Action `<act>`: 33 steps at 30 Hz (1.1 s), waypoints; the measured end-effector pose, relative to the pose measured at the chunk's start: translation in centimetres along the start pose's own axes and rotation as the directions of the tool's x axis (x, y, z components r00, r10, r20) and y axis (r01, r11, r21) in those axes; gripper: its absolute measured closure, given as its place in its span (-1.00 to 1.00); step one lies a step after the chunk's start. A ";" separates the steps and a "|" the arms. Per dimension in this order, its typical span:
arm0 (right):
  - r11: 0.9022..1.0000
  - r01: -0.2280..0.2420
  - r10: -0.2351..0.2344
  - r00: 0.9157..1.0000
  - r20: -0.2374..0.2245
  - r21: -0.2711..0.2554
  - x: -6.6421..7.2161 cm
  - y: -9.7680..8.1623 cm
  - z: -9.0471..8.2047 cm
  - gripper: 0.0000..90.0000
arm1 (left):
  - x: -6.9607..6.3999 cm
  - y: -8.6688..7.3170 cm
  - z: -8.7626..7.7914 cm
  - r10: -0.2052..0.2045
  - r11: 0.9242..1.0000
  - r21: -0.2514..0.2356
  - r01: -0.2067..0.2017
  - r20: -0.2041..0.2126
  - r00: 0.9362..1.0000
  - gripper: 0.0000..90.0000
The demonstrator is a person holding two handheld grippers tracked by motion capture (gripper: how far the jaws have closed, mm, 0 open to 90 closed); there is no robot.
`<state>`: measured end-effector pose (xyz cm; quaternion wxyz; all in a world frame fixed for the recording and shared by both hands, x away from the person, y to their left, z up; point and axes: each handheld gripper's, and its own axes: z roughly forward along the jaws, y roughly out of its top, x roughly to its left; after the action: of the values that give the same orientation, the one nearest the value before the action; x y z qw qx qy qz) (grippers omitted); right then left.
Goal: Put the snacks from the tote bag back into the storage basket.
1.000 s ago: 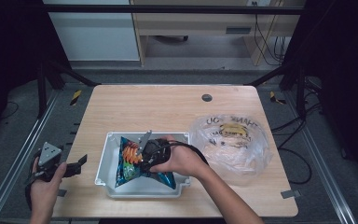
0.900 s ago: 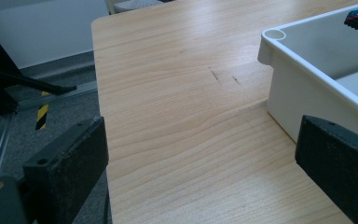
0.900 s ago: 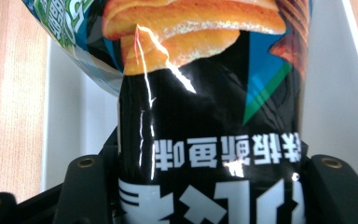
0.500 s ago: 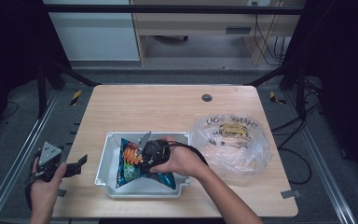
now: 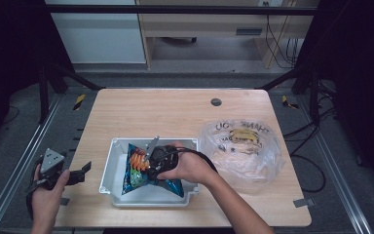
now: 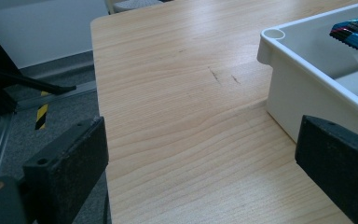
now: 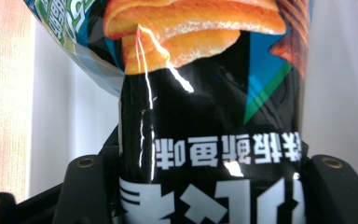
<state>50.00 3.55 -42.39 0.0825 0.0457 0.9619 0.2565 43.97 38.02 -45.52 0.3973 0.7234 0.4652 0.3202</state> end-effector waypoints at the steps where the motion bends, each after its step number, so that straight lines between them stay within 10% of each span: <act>1: 1.000 0.001 -0.001 1.000 0.000 0.000 0.0 0.0 0.0 -0.10 | 0.0 0.0 0.0 0.000 1.000 0.001 0.000 0.000 1.000 -0.95; 33: 0.999 -0.023 0.023 1.000 0.001 -0.029 -0.2 0.0 0.2 -0.42 | 0.0 0.0 0.0 0.000 1.000 0.001 0.000 -0.001 1.000 -0.95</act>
<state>50.24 3.61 -42.54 0.0810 0.0558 0.9574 0.2714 43.97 38.05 -45.51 0.3967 0.7234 0.4654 0.3205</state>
